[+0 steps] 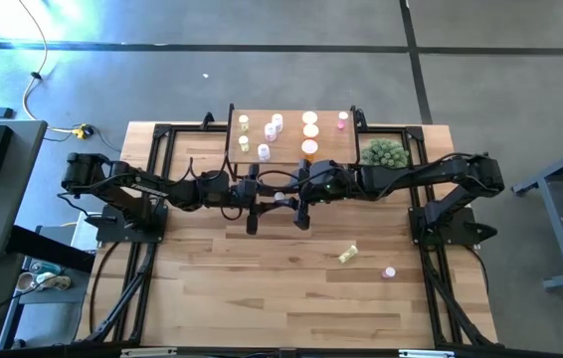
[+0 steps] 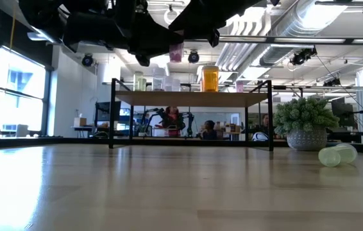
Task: Pick and place medicine bottles onto shelf by color
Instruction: Put the bottom pink pill bottle aligned with the other pink pill bottle on the shelf
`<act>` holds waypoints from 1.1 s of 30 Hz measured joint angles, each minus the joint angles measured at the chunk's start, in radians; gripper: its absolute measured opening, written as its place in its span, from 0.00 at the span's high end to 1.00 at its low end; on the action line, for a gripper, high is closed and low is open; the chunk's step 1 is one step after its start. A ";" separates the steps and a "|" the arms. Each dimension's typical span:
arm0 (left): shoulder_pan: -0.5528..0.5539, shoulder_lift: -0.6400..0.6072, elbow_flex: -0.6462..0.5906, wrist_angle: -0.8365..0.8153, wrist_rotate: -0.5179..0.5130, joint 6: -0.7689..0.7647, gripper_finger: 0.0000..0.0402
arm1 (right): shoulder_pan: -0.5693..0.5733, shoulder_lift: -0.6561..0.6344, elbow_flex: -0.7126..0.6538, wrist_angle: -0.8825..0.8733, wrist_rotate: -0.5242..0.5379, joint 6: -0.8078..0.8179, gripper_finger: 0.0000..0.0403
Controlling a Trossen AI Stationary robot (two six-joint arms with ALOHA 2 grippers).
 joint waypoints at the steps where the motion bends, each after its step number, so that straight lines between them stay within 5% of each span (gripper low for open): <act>1: 0.001 0.000 0.000 0.000 0.000 0.000 0.74 | 0.000 0.000 0.000 -0.001 0.000 0.002 0.72; 19: 0.002 -0.005 0.001 -0.013 -0.079 0.003 0.43 | -0.001 -0.052 -0.002 -0.042 -0.001 0.020 0.72; 33: 0.004 -0.005 0.002 -0.022 -0.104 0.000 0.39 | -0.073 -0.257 -0.002 -0.171 0.083 -0.013 0.72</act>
